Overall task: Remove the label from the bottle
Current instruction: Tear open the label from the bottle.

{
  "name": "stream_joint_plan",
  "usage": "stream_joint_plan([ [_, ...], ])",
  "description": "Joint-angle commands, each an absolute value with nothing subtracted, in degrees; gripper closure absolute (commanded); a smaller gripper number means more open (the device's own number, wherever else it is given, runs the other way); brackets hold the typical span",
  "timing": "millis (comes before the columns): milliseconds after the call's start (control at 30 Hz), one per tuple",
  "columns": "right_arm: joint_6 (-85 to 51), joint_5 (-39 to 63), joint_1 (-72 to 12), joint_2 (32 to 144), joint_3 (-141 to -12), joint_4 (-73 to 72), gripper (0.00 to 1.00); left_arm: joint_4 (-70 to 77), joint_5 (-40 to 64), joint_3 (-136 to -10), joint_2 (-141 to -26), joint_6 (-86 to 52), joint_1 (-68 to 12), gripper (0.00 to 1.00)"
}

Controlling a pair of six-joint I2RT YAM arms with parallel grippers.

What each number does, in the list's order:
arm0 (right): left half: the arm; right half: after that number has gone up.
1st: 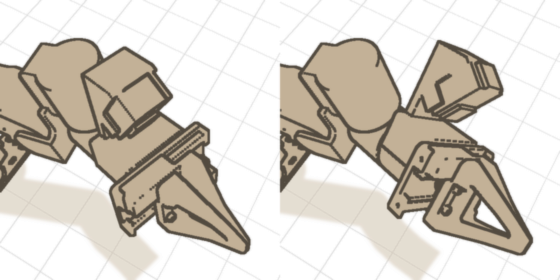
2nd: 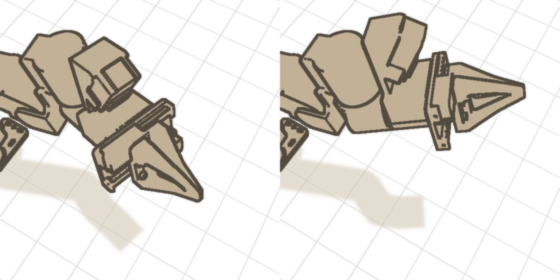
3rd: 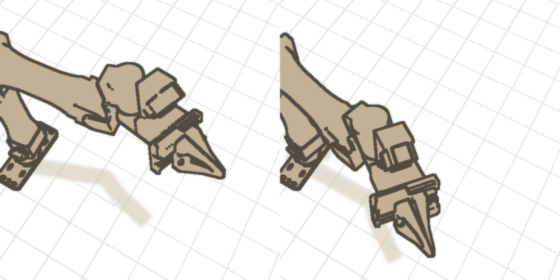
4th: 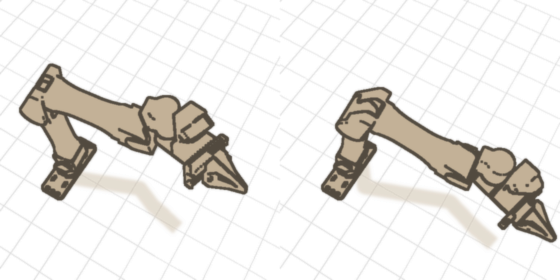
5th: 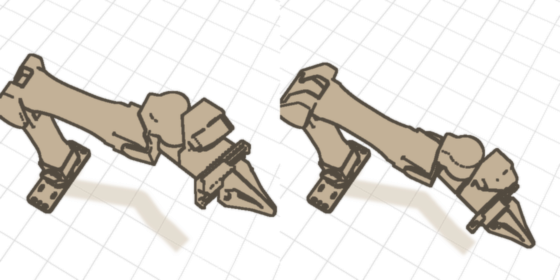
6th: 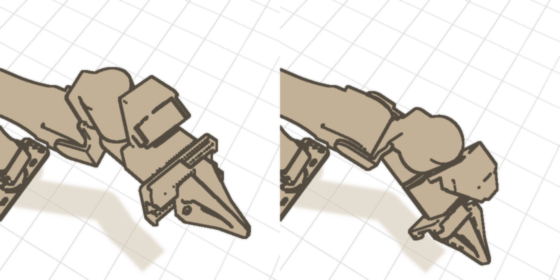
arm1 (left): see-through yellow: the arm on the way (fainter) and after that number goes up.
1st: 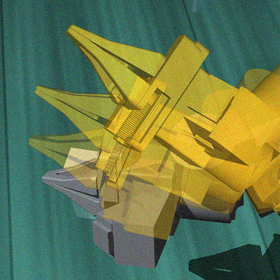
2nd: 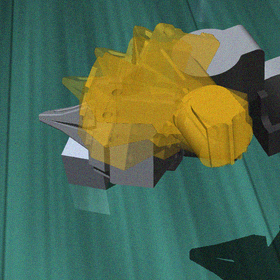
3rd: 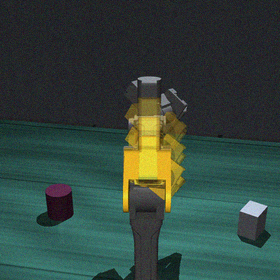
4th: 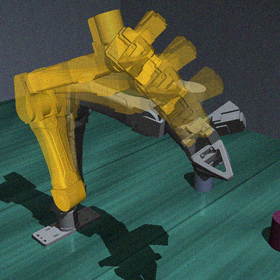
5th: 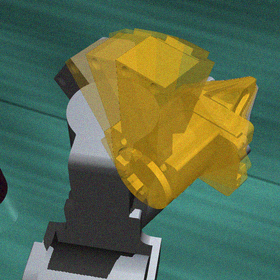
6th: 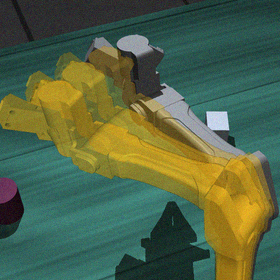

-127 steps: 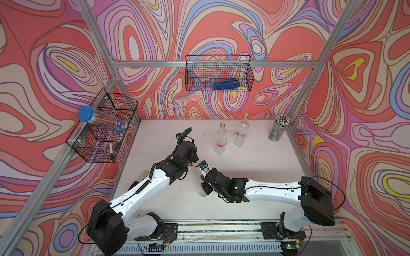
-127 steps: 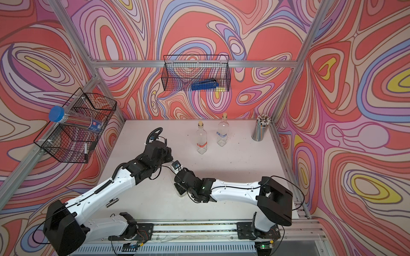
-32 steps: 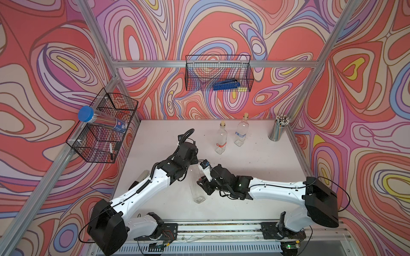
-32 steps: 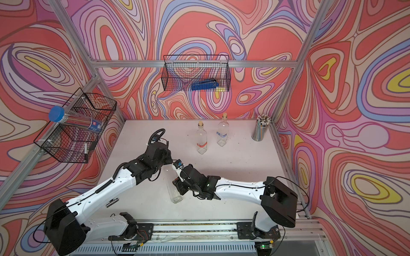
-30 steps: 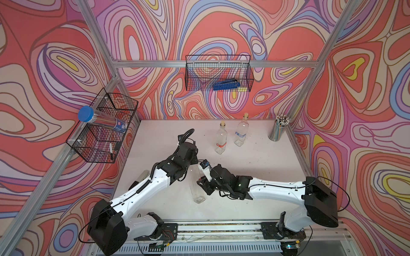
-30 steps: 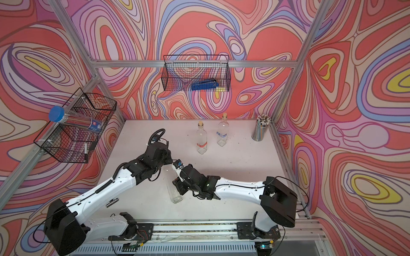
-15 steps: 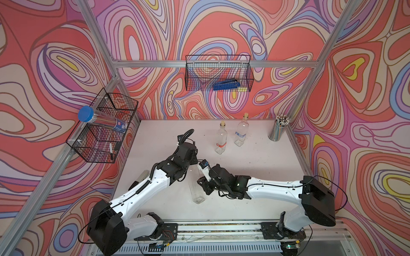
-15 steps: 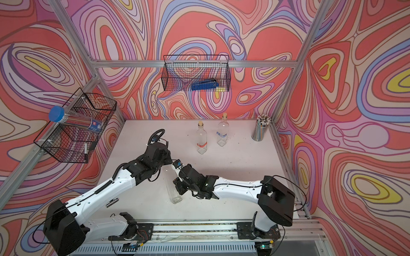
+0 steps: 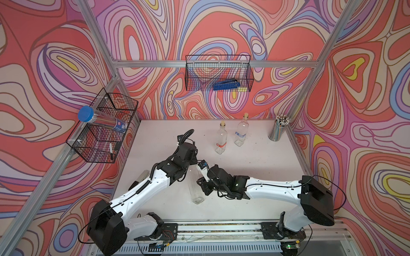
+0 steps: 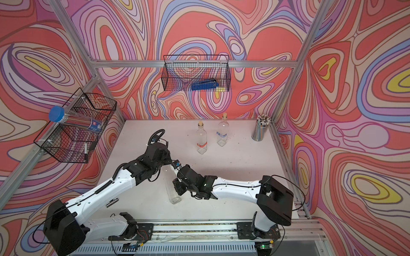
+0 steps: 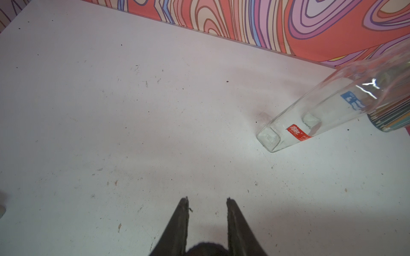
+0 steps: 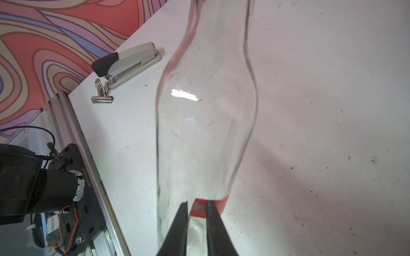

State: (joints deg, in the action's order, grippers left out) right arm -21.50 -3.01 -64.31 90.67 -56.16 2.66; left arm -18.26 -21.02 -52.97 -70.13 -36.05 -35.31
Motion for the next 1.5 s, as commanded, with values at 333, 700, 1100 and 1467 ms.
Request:
stream_joint_plan([
  [333,-22.55,-4.77,-65.04,91.95,-57.66,4.04,1.0,-18.5,-22.76,-51.5,-68.18,-36.93,-36.12,1.0],
  [700,-22.19,-7.04,-65.04,90.67,-56.7,5.07,1.0,-17.67,-22.24,-50.33,-66.86,-35.6,-36.2,1.0],
  [1100,-21.54,-9.59,-65.04,88.86,-55.9,5.9,1.0,-17.6,-22.45,-50.4,-67.16,-33.35,-36.46,1.0],
  [1467,-20.67,-12.27,-65.12,88.42,-56.06,7.73,1.0,-17.85,-23.88,-50.29,-67.07,-32.6,-36.99,1.0],
])
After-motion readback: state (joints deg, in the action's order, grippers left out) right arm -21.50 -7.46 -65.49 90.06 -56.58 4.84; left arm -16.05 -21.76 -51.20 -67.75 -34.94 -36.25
